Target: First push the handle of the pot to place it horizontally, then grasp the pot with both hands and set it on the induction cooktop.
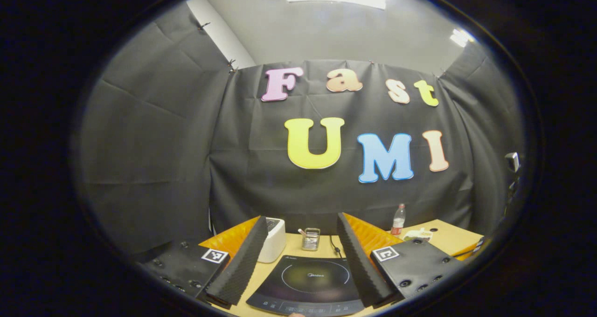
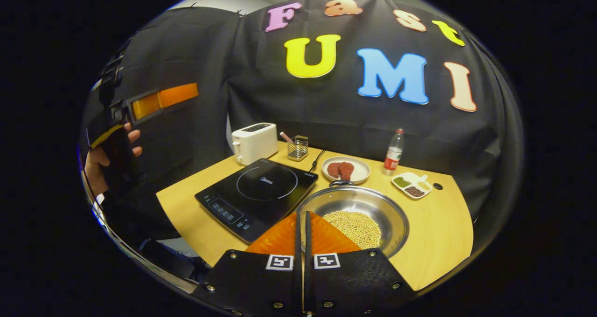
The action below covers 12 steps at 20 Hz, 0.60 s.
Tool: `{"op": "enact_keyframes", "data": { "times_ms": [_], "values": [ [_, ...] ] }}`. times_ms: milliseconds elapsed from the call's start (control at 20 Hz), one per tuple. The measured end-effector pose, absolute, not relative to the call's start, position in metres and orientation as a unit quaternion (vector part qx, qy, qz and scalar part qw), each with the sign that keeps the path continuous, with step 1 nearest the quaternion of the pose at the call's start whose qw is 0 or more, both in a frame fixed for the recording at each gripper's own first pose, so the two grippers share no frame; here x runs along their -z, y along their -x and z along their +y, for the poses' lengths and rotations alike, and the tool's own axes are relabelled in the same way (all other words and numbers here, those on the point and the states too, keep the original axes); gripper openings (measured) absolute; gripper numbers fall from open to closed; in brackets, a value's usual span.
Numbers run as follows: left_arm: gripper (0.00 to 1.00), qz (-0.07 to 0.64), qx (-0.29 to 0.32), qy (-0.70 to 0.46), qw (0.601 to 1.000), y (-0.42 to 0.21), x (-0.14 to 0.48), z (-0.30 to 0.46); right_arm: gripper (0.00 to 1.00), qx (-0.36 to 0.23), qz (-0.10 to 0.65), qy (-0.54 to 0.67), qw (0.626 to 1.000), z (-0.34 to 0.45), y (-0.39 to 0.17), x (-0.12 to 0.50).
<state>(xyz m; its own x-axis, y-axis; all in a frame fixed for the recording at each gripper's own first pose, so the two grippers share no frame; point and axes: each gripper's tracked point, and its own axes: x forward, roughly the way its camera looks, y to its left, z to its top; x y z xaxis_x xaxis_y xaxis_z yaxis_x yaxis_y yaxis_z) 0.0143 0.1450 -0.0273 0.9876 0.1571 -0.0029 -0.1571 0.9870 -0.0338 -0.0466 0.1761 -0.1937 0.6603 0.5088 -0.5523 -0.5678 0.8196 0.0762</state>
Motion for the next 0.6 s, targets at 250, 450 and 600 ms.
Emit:
{"op": "enact_keyframes", "data": {
  "times_ms": [250, 450, 600],
  "values": [
    [0.99, 0.010, -0.091, 0.006, 0.996, -0.023, 0.032, 0.135, 0.02, -0.354, 0.352, 0.066, 0.864, 0.177, 0.069, 0.239],
    [0.99, 0.027, -0.097, 0.001, 0.995, -0.031, 0.044, 0.126, 0.02, -0.366, 0.405, 0.057, 0.836, 0.164, 0.078, 0.271],
    [0.99, 0.036, -0.097, 0.003, 0.995, -0.040, 0.049, 0.115, 0.02, -0.365, 0.433, 0.060, 0.822, 0.151, 0.078, 0.293]
  ]
}}
